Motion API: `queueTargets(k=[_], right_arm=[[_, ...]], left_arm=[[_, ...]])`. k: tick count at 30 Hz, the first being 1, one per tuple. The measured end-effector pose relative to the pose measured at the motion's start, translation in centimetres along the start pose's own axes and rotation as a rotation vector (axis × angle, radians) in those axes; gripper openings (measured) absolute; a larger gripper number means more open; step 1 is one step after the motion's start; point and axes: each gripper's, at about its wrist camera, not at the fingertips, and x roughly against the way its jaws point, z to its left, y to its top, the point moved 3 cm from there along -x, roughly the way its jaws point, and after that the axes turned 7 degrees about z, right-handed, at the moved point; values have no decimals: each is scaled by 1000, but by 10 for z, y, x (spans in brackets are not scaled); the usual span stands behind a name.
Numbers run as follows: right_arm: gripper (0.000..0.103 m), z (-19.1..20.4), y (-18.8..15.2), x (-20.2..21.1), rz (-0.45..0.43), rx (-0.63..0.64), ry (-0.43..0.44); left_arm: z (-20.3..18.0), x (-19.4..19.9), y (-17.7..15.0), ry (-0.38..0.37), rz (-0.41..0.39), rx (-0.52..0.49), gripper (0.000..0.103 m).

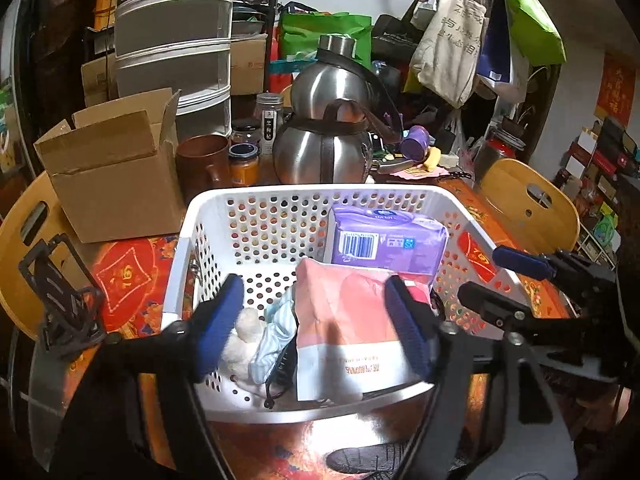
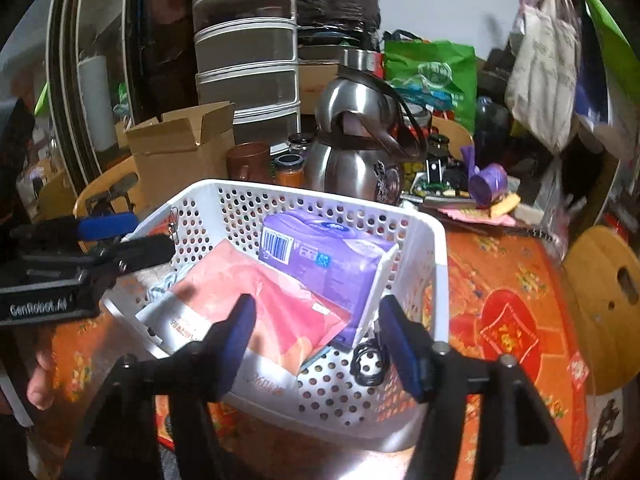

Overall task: Organize soft objects
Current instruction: 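Lift the pink bag into the basket and open both grippers, then move both grippers to the clear plastic bag on the table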

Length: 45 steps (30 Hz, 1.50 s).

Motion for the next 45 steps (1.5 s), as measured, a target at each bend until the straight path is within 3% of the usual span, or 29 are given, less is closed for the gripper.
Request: queueTargets(k=[10, 14, 15, 21, 26, 31, 34, 36, 39, 41, 43, 45], right_arm=[[66, 2, -11, 13, -6, -25, -12], [67, 5, -34, 31, -11, -45, 0], [71, 5, -45, 37, -9, -51, -1], [75, -1, -134, 66, 14, -141, 23], [75, -3, -202, 69, 75, -212, 16], [75, 10, -228, 66, 99, -186, 8], [75, 15, -231, 60, 107, -169, 5], [70, 18, -233, 57, 119, -158, 14], [53, 25, -237, 50, 147, -138, 36], [50, 27, -236, 51, 142, -128, 31], [46, 26, -235, 49, 147, -131, 43], [41, 23, -235, 48, 147, -139, 45]], left_arm=[[2, -3, -23, 0, 39, 20, 75], [2, 8, -39, -5, 71, 42, 75], [3, 13, -46, -6, 82, 48, 75], [10, 60, -117, -21, 111, 53, 77], [31, 72, -192, -58, 146, 135, 77], [41, 64, -247, -67, 181, 175, 77], [38, 56, -262, -87, 195, 169, 77], [36, 50, -269, -102, 214, 173, 77], [28, 47, -270, -121, 209, 157, 77], [22, 45, -270, -117, 201, 142, 71], [16, 45, -272, -109, 191, 125, 54], [11, 43, -269, -111, 184, 106, 44]])
